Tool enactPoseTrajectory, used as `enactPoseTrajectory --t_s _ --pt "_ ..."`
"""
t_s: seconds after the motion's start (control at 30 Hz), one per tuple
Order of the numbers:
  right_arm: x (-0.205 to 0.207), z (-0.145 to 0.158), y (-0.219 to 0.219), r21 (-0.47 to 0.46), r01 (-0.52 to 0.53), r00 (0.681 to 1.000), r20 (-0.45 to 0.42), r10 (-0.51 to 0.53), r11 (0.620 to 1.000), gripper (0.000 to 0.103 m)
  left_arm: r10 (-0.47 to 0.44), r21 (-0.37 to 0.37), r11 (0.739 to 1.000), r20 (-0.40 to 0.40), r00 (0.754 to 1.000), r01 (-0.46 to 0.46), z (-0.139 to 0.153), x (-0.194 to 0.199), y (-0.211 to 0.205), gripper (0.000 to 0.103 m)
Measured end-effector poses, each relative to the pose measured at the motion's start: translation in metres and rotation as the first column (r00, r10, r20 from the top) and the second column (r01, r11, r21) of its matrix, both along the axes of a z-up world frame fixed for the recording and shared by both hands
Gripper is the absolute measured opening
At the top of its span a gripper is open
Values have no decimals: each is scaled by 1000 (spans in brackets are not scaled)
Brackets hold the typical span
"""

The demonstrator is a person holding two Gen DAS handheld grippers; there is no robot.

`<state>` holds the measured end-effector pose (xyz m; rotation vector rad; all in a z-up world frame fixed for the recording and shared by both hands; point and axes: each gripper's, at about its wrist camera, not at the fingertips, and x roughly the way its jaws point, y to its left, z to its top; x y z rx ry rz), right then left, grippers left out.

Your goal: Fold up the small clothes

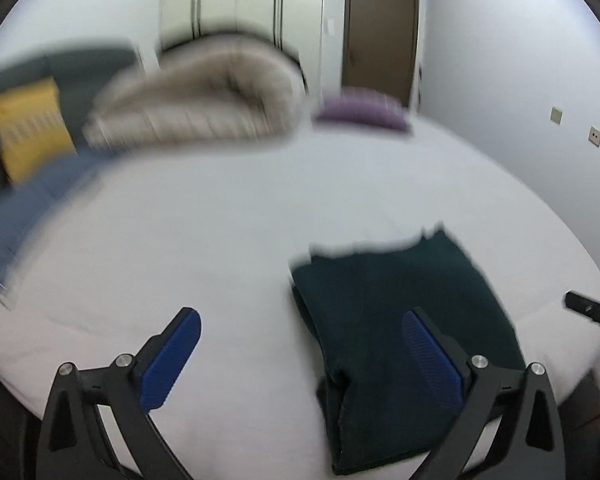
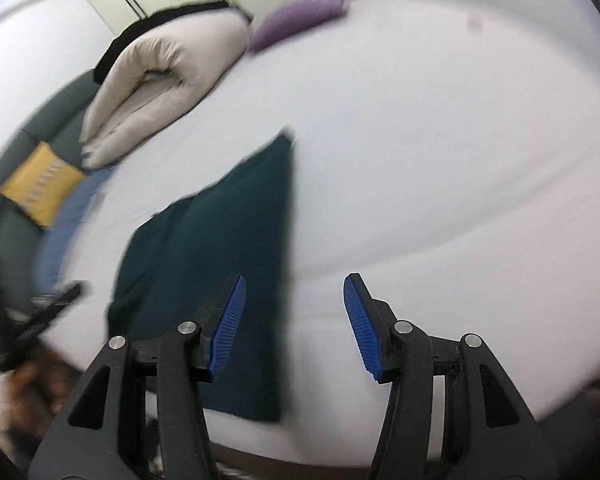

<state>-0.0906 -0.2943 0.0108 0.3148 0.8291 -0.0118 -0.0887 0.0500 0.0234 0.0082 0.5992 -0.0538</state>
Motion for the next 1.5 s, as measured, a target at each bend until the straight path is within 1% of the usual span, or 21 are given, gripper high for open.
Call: enactPoseTrajectory --t_s 0.03,0.07,0.1,0.13,0.17,0.2,0.23,0.3,0.33,0.4,0.47,0.57,0.63,0.7,0.8,0.83,0.93,1.03,1.1,1.27,1.5 --pt "-10 16 9 -59 9 999 46 -6 998 61 18 15 1000 43 999 -19 9 -10 -4 103" --pt "-21 33 18 -116 21 994 106 -9 993 75 48 38 998 85 995 -51 21 -21 -8 103" --pt "-32 51 27 -165 38 984 180 -7 986 82 62 49 997 108 992 -67 29 -27 -8 103" --pt "-40 67 36 -196 53 970 244 -4 979 94 71 63 995 144 987 -81 41 -34 -12 103" --pt "-51 82 42 -217 76 950 311 -5 973 101 74 74 993 176 982 -88 51 -41 -13 103" --pt "-62 97 47 -231 115 929 369 -22 966 103 80 85 991 200 977 -99 62 -49 -15 103" --pt "-68 110 52 -236 150 915 402 -45 960 103 93 91 989 198 976 -112 68 -54 -12 103" --pt "-78 134 58 -217 205 900 424 -97 954 103 87 117 987 180 980 -109 81 -59 -17 103" --pt "-80 142 60 -204 210 898 427 -106 956 103 74 108 990 183 980 -95 86 -60 -20 103" --pt "-88 160 66 -175 213 891 439 -117 961 103 86 71 992 169 982 -99 91 -63 -13 103" --pt "-92 170 75 -175 184 902 422 -96 967 103 95 53 993 102 990 -101 80 -52 -12 103" --pt "-84 165 97 -180 113 944 325 -50 977 103 91 36 995 -42 995 -89 46 -29 -14 103" --pt "-71 142 104 -151 58 982 189 -29 987 103 90 20 996 -125 988 -88 26 -24 -13 103" --pt "-63 114 100 -111 20 995 95 -9 994 103 99 18 995 -174 980 -97 5 -19 -13 103" --pt "-51 78 102 -107 17 1000 -12 -19 994 103 113 47 993 -223 968 -105 -19 -15 -17 103" --pt "-49 65 99 -112 12 1000 -20 -14 994 103 111 51 993 -235 966 -102 -26 -14 -18 103" --pt "-45 43 99 -161 -2 999 -51 -7 987 103 106 56 994 -260 960 -95 -39 -12 -20 103" --pt "-50 28 95 -152 -9 998 -69 -2 988 103 104 53 994 -277 955 -93 -46 -12 -21 103" --pt "-49 27 96 -151 -20 997 -70 9 988 103 103 48 994 -285 953 -93 -49 -11 -20 103" --pt "-21 17 98 -172 -32 997 -73 20 985 103 107 48 994 -291 951 -97 -52 -10 -19 103" --pt "-14 16 100 -179 -53 996 -82 39 982 103 114 46 993 -299 947 -105 -57 -10 -16 103"
